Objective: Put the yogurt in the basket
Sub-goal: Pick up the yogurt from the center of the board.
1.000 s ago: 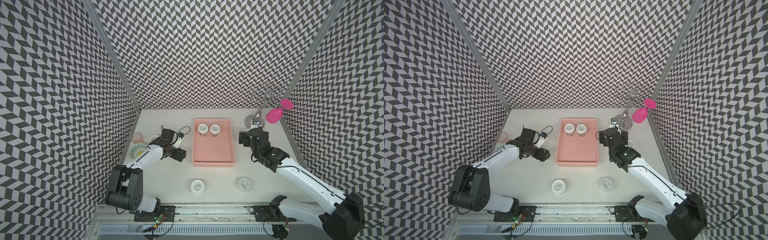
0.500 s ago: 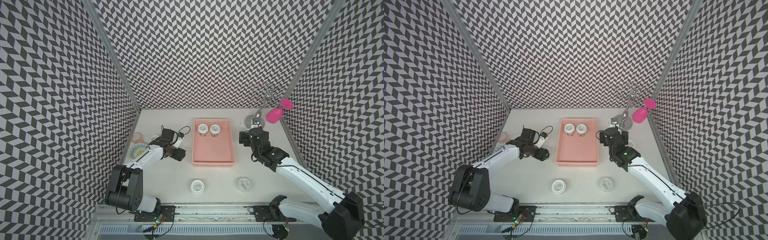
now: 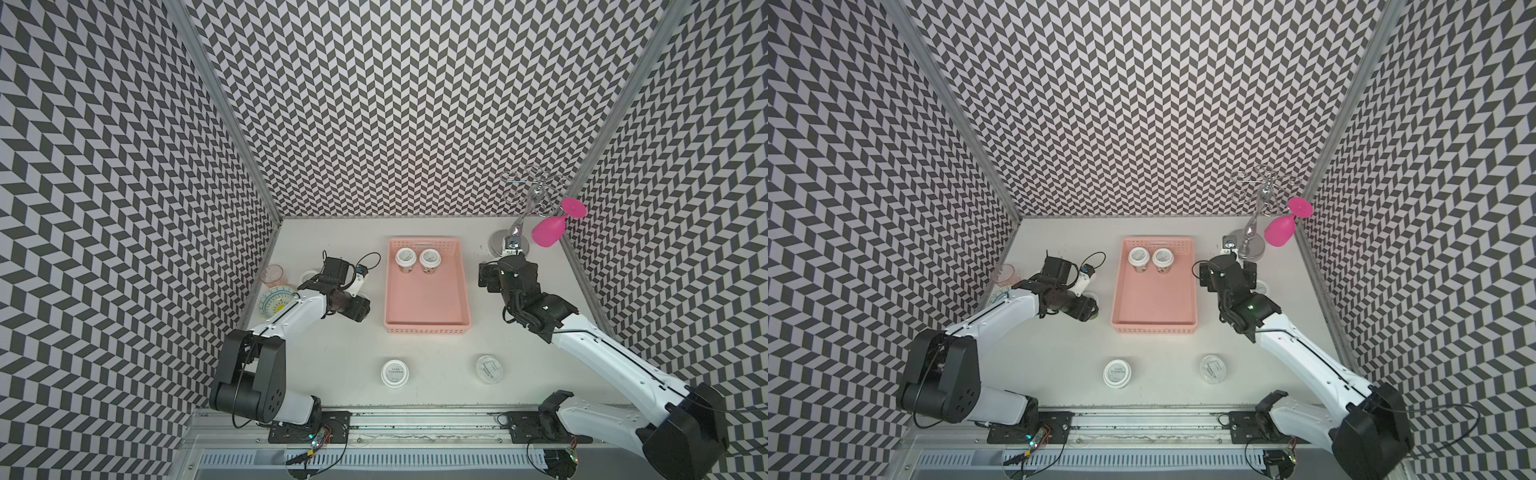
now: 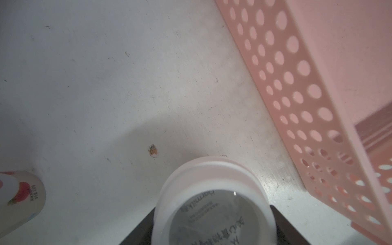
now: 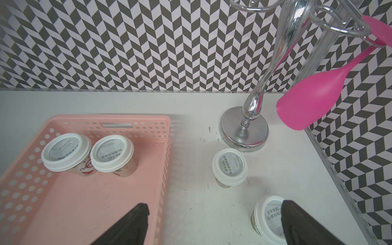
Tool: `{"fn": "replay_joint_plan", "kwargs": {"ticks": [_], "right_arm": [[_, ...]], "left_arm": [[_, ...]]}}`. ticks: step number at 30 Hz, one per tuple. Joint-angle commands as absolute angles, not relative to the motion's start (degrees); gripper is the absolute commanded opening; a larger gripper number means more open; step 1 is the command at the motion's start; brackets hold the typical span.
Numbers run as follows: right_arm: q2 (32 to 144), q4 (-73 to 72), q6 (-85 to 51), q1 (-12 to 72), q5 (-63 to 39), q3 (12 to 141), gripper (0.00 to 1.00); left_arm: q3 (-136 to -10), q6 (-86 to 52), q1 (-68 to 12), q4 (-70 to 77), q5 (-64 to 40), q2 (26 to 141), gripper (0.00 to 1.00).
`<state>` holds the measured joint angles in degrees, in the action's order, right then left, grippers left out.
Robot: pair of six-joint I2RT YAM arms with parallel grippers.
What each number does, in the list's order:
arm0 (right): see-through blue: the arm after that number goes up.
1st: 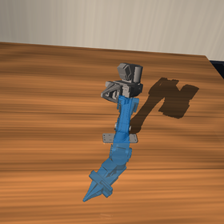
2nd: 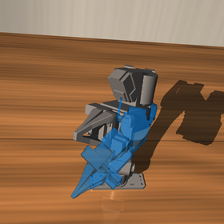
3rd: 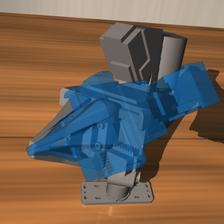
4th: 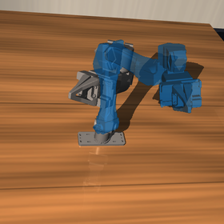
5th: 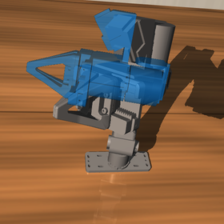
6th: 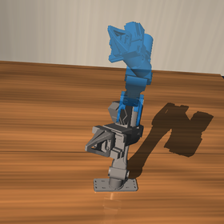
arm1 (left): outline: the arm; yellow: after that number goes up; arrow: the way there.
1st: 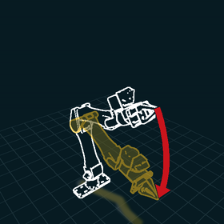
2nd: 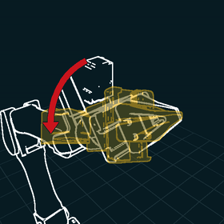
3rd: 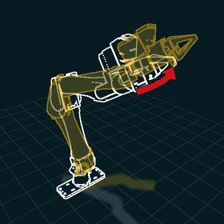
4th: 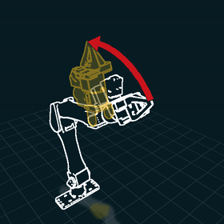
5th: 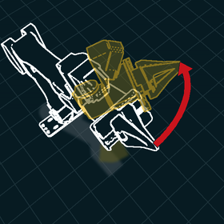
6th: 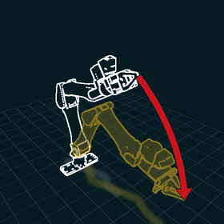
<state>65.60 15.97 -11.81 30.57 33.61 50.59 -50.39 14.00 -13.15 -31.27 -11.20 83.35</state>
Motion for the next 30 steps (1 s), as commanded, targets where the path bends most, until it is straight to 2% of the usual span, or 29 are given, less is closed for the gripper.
{"fn": "replay_joint_plan", "kwargs": {"ticks": [1, 17, 30], "right_arm": [[65.74, 12.90, -12.22, 30.35, 33.35, 50.27, 1.00], [66.40, 12.84, -12.17, 30.10, 33.11, 50.27, 1.00], [66.71, 13.03, -12.08, 29.91, 33.27, 50.36, 1.00]], "left_arm": [[-50.80, 14.16, -13.45, -30.16, -11.42, 82.51, 0.76], [-57.65, 13.80, -13.45, -33.62, -9.46, 80.45, 0.73], [-71.32, 12.55, -13.66, -40.74, -12.88, 85.09, 0.70]]}}
